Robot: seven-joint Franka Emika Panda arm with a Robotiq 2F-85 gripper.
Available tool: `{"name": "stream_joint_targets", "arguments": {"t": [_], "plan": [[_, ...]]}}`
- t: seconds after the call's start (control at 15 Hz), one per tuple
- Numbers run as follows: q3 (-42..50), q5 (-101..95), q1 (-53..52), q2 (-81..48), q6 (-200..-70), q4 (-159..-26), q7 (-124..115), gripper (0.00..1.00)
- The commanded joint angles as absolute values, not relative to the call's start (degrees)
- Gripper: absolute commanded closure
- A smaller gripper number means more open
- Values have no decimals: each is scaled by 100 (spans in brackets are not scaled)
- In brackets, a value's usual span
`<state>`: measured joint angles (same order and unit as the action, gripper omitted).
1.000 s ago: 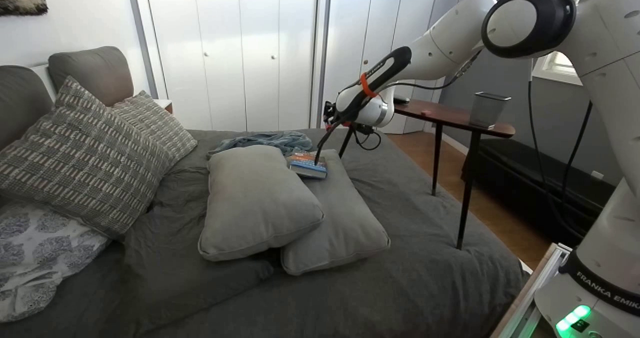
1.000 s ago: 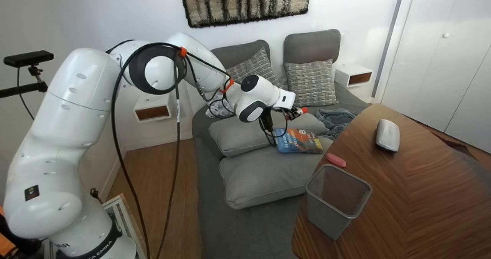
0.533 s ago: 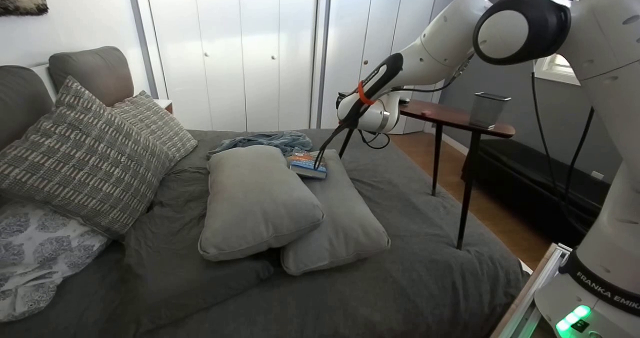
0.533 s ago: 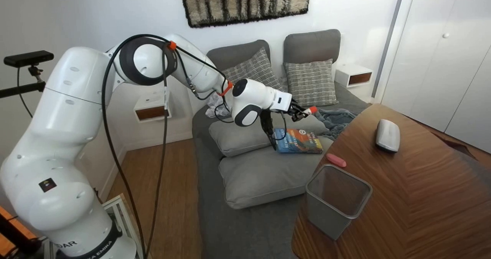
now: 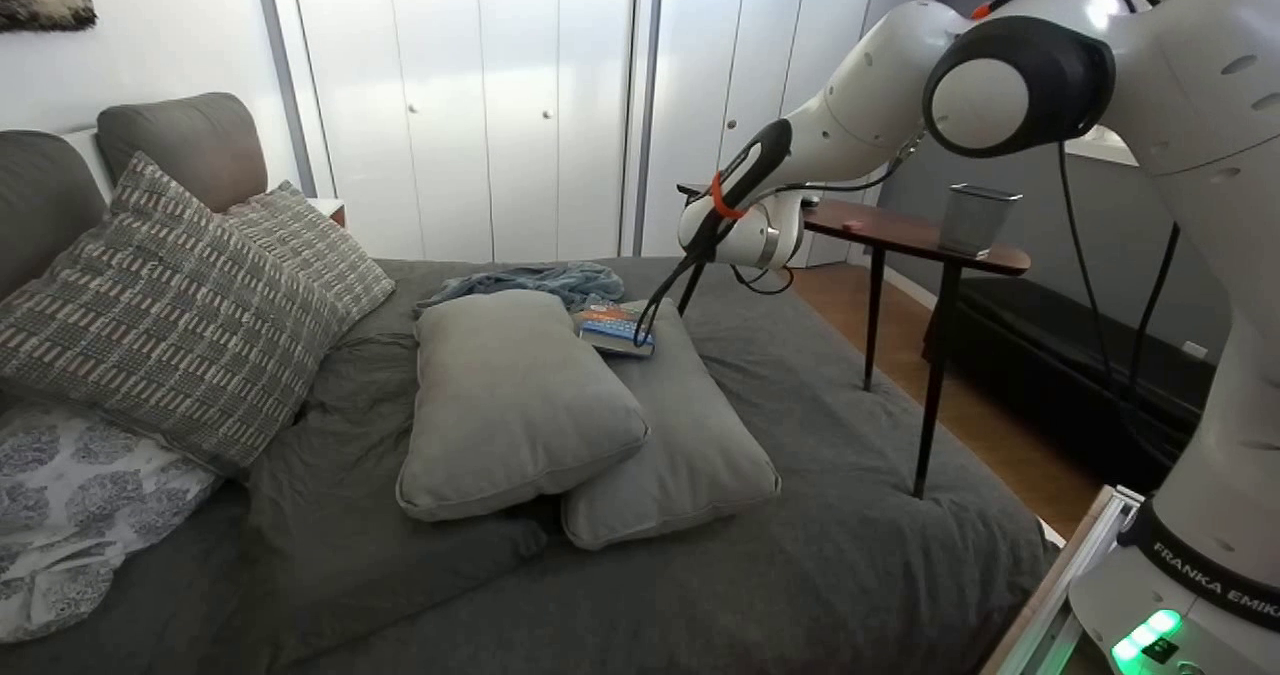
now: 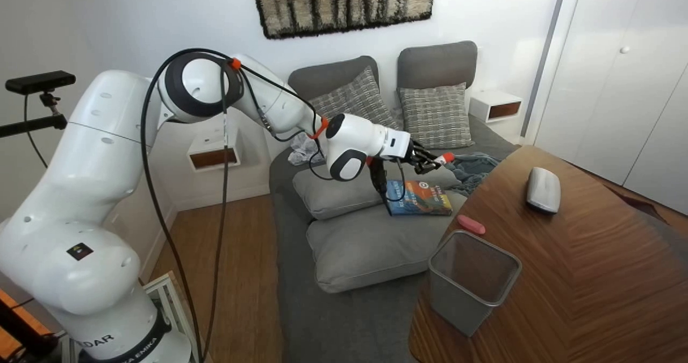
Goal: Pick up the glue stick from the gray pillow and put it on the bed
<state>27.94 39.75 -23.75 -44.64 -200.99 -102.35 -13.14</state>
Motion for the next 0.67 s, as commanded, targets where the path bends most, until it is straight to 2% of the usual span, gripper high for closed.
{"name": "stream_joint_targets", "arguments": {"t": [0.0, 0.4, 0.6], "plan": [[3101, 4063, -2615, -4424, -20148, -10266, -1205, 92], [2375, 2434, -1732, -3805, -19760, -10213, -991, 92], [2562, 2216, -1656, -3671, -19368, -10250, -884, 92]]}}
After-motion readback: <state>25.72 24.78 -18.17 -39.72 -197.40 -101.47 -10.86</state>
